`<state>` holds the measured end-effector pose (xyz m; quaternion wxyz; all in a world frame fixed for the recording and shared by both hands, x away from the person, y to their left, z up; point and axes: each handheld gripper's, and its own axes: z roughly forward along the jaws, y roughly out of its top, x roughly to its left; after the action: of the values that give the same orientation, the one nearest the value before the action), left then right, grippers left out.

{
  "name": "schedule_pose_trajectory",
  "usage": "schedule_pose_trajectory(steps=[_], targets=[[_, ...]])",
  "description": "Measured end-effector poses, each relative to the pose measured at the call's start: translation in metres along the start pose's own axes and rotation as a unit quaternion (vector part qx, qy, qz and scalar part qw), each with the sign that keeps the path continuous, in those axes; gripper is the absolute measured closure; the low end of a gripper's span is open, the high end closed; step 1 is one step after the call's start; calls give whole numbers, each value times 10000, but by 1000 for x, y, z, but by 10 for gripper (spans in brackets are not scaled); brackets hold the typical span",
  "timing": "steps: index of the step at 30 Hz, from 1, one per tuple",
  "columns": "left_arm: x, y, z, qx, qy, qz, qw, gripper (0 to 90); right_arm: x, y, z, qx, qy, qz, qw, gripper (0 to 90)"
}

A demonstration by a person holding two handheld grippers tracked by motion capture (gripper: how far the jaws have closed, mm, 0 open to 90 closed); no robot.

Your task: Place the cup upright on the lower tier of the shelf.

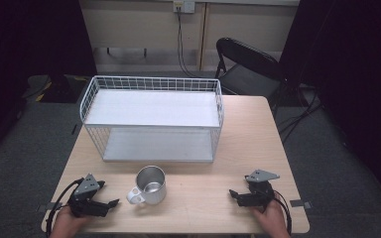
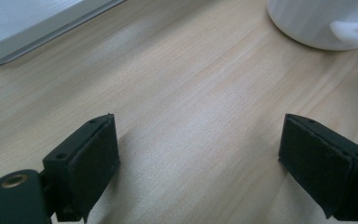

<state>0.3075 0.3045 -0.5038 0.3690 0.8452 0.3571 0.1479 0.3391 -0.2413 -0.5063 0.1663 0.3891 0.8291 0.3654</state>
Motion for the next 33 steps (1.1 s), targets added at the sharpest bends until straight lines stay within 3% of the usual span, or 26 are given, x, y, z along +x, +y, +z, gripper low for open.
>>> schedule_pose_trajectory(steps=[6,11,12,18,21,25,31,33], targets=[[2,-2,-2,-61,-5,-81,9999,150,0,0,0,1,-14,19,10000,156],[0,1,-6,176,56,-68,9998,163,1,0,0,5,-53,57,10000,156],[-4,5,-8,294,47,83,9995,179,1,1,2,-3,-105,81,9999,156],[-14,12,-17,170,-207,240,9994,192,1,2,2,3,-125,115,9999,156],[-21,14,-16,294,-317,387,9983,187,1,2,2,2,-123,117,9999,156],[-38,21,-14,277,-462,609,9967,186,1,2,2,3,-122,117,9999,156],[-38,26,-18,116,-496,495,9975,181,1,2,3,-2,-113,119,9999,155],[-36,26,-18,91,-502,342,9981,181,1,2,3,0,-114,119,9999,155]])
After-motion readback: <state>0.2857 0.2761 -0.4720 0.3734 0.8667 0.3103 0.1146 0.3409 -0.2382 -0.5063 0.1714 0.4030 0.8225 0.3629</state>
